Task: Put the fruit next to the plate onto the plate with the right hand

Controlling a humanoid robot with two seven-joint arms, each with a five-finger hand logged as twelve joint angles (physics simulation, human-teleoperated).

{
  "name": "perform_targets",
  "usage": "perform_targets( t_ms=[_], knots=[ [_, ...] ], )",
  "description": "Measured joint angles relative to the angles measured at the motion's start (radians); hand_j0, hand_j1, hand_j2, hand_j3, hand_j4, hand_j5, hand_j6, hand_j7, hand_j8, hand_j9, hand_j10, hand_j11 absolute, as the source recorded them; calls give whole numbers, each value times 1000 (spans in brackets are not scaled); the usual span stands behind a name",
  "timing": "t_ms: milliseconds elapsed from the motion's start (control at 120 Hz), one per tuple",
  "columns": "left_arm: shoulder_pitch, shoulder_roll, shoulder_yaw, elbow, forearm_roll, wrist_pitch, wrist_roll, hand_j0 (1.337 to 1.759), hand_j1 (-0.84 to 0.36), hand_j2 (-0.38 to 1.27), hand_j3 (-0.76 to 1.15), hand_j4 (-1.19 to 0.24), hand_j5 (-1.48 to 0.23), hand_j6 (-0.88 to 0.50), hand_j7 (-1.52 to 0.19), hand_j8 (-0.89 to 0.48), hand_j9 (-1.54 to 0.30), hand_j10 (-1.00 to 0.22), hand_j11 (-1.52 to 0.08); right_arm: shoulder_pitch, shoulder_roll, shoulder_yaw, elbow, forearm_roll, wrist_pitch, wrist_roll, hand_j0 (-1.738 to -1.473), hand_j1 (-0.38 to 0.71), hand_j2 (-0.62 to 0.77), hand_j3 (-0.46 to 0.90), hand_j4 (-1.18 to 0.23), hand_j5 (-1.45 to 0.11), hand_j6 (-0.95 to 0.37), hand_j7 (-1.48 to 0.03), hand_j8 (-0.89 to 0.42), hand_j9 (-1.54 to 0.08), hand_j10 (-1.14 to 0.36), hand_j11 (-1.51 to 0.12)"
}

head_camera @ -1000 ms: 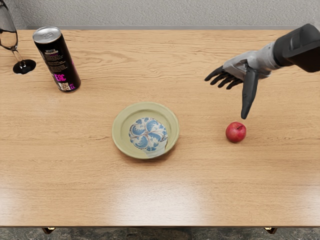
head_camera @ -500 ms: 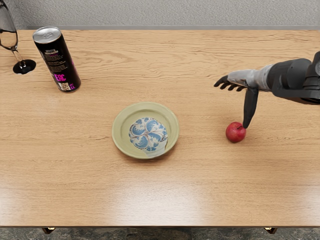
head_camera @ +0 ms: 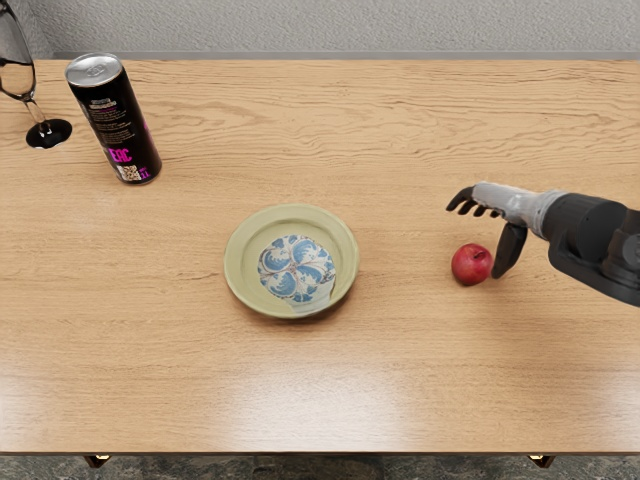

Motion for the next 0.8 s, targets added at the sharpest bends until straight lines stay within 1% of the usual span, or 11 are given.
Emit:
perform_targets(
  t_ms=[150, 317, 492, 583, 800],
  knots=[
    [0, 0, 0, 0, 0, 0, 0, 1658, 339, 2, 0, -9, -11, -9, -11, -9, -11, -9, -11, -47, 0, 1, -2, -61, -60, 0, -1658, -33, -50, 0, -269, -345, -271, -345, -270, -345, -269, -345],
    [0, 0, 0, 0, 0, 0, 0, 1658, 339, 2, 0, -9, -11, -9, -11, -9, -11, -9, -11, -92, 4, 1, -13, -129, -125, 0, -1658, -108, -37, 0, -207, -264, -209, -263, -208, -264, -206, -264],
    [0, 0, 0, 0, 0, 0, 0, 1658, 339, 2, 0, -9, -11, -9, -11, -9, -11, -9, -11, -145, 14, 1, -16, -192, -184, 0, -1658, -144, -31, 0, -178, -225, -180, -224, -178, -225, -177, -225],
    [0, 0, 0, -1, 0, 0, 0, 1658, 339, 2, 0, -9, -11, -9, -11, -9, -11, -9, -11, -162, 24, 1, -19, -207, -200, 0, -1658, -136, -32, 0, -185, -234, -187, -233, -185, -234, -184, -234],
    [0, 0, 0, -1, 0, 0, 0, 1658, 339, 2, 0, -9, -11, -9, -11, -9, -11, -9, -11, -175, 47, 1, -20, -217, -216, 0, -1658, -58, -45, 0, -249, -319, -252, -318, -250, -318, -249, -318]
  ],
)
